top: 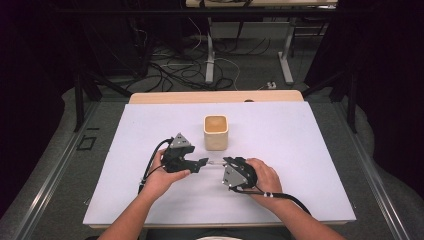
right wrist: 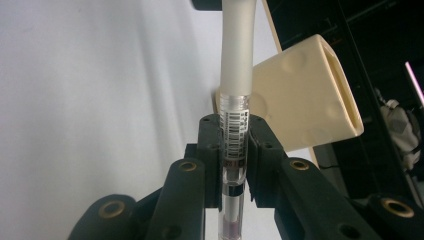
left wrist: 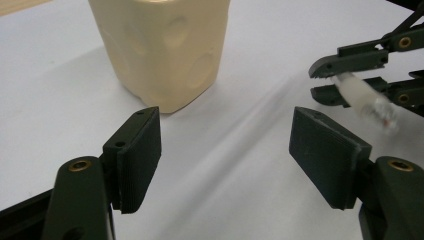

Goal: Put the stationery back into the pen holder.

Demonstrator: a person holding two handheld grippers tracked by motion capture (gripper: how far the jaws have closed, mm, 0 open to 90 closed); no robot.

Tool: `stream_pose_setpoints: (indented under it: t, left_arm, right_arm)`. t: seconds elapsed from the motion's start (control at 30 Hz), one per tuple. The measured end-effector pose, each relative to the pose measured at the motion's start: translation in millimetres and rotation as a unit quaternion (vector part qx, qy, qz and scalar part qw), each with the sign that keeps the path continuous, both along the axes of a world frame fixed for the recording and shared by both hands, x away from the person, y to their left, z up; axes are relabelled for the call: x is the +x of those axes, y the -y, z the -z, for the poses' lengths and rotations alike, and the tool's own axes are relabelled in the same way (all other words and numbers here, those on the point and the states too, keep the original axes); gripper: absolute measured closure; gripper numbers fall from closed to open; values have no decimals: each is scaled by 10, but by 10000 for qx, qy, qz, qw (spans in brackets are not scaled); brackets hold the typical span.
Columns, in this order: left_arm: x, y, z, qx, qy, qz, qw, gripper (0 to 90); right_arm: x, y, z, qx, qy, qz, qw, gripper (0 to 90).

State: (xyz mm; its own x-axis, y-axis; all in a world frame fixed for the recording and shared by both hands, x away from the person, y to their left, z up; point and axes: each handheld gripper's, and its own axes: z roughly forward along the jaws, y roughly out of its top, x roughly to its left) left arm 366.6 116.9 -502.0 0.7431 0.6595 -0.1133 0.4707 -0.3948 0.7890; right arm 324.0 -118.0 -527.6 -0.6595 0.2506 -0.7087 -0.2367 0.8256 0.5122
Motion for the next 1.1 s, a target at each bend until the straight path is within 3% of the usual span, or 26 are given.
stream_pose_setpoints:
  t: [0.07,0.23,0.37,0.4,0.5,0.73,0.83,1.1]
  left_arm:
    - [-6,-13,6,-75,-64,-25,9999,291]
    - [-3,-35,30,-79,19,-30,10000,214]
    - [-1,-54,50,-109,155,-128,9997,155]
    - [0,-71,44,-9,171,-113,9998,153]
    - [14,-98,73,-135,198,-166,9996,93]
    - [82,-196,106,-212,109,-658,9975,44]
    - [94,-230,120,-218,92,-674,9974,3]
    - [104,-291,120,-367,98,-796,9961,3]
  right_arm:
    - [8,8,-15,178,-93,110,9997,794]
    - [68,39,-77,611,-338,154,9974,794]
    - [123,63,-128,1051,-492,241,9929,793]
    - [137,68,-141,1146,-533,261,9916,793]
    - [184,86,-174,1431,-680,311,9869,793]
    - [317,112,-240,2176,-1025,446,9696,793]
    - [357,106,-287,2416,-1108,455,9630,793]
    - [485,49,-434,2975,-1335,439,9443,793]
